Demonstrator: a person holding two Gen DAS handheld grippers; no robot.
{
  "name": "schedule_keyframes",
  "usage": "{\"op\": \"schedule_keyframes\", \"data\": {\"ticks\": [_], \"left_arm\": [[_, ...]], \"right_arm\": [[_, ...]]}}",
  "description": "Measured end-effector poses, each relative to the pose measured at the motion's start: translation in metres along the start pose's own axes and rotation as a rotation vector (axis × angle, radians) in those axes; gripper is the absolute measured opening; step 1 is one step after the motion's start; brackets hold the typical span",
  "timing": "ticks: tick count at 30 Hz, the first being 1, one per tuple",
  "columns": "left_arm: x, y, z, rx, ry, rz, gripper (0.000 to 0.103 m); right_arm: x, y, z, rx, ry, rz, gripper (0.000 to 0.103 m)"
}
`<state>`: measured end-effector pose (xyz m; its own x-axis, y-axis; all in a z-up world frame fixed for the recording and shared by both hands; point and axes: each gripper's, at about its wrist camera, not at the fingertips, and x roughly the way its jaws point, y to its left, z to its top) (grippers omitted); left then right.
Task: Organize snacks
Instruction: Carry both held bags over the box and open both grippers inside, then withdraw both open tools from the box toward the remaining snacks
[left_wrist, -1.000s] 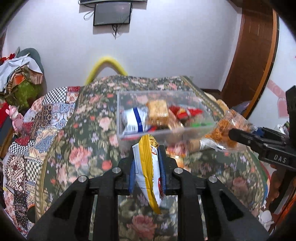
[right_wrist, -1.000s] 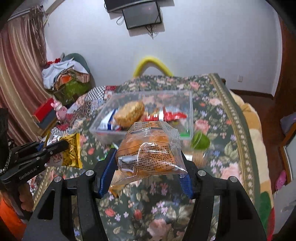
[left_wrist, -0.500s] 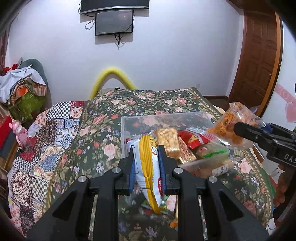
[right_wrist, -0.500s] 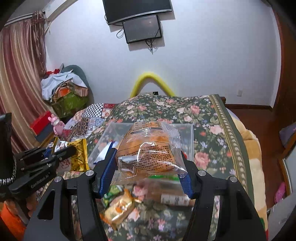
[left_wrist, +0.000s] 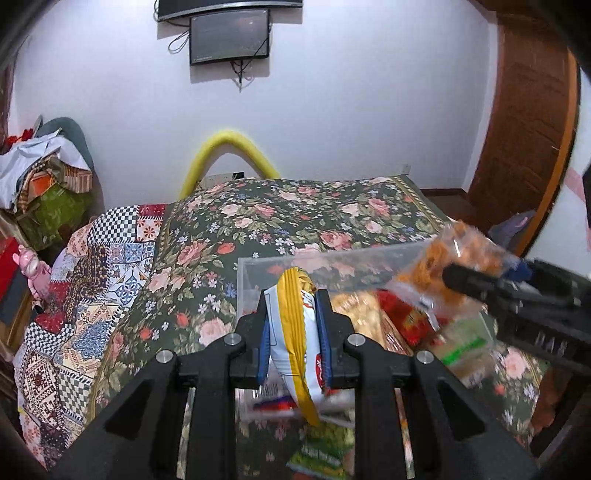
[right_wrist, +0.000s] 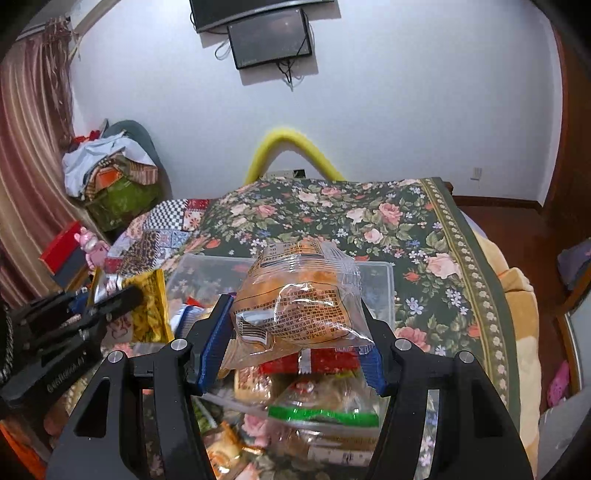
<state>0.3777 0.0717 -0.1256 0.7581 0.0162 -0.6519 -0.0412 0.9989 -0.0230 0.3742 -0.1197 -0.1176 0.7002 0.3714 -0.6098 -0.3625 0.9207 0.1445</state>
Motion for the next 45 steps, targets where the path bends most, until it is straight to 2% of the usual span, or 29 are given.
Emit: {"op": "schedule_keyframes", "data": {"ticks": [9,20,24,26,29,33,36,38,40,45], "left_arm": [[0.047,0.007,0.010,-0.050,0.033,0.031,0.021],[0.084,0.013,0.007,-0.102,0.104,0.039,0.023],[0.084,0.010,0.003,-0.080,0.113,0.053,0.033],[0.081,0.010,0.001,-0.084,0.130,0.057,0.051],[0.069,0.009,-0.001,-0.087,0.102,0.054,0.058],[0.047,0.006,-0.001,-0.070,0.073,0.055,0.063],[0.031,0.007,0.000,-0.066,0.061,0.049,0.066],[0.019,0.008,-0.001,-0.068,0.054,0.045,0.071],[0.006,0.011,-0.003,-0.070,0.049,0.040,0.073],[-0.020,0.014,-0.014,-0.072,0.056,0.035,0.082]], "right_arm": [[0.031,-0.003,0.003,-0.003,0.052,-0.005,0.058],[0.063,-0.014,-0.001,-0.001,0.120,-0.016,0.059],[0.066,-0.014,-0.003,-0.006,0.145,0.001,0.059],[0.063,-0.012,-0.003,-0.013,0.142,-0.006,0.059],[0.055,-0.010,-0.004,-0.025,0.126,-0.016,0.059],[0.038,-0.009,-0.003,-0.022,0.103,-0.023,0.072],[0.023,-0.009,-0.003,-0.029,0.085,-0.031,0.072],[0.016,-0.009,-0.003,-0.030,0.076,-0.037,0.073],[0.002,-0.011,-0.004,-0.023,0.062,-0.028,0.078],[-0.030,-0.010,-0.010,-0.028,0.022,-0.027,0.082]]}}
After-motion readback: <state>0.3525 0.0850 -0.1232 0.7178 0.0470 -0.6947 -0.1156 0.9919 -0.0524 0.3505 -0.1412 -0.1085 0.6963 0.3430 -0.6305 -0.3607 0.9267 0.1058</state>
